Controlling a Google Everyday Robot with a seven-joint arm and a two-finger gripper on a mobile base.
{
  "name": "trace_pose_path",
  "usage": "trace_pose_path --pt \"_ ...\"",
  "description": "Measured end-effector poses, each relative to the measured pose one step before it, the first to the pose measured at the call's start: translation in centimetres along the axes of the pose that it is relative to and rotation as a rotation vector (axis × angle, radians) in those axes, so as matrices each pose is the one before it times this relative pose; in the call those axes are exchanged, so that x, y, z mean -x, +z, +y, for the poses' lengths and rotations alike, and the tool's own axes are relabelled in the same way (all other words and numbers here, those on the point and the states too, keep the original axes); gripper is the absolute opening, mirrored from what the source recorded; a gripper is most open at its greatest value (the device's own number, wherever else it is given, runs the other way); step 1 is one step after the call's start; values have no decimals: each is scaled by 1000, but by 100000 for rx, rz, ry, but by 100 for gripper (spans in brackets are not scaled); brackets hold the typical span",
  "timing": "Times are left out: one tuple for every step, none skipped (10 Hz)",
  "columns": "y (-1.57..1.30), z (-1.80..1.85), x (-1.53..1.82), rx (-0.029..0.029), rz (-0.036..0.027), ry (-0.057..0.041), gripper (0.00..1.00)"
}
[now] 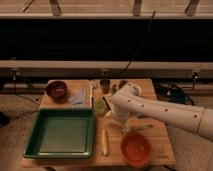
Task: Place banana in red bowl
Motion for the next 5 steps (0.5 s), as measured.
trace_pose_path --pt "-5 10 -1 -7 -15 32 80" --pt "70 24 -2 59 -132 55 80" --pt "96 -8 -22 48 -236 -303 80" --pt "856 -311 531 1662 -1265 -2055 80" --pt "1318 -789 512 871 -961 -1741 80"
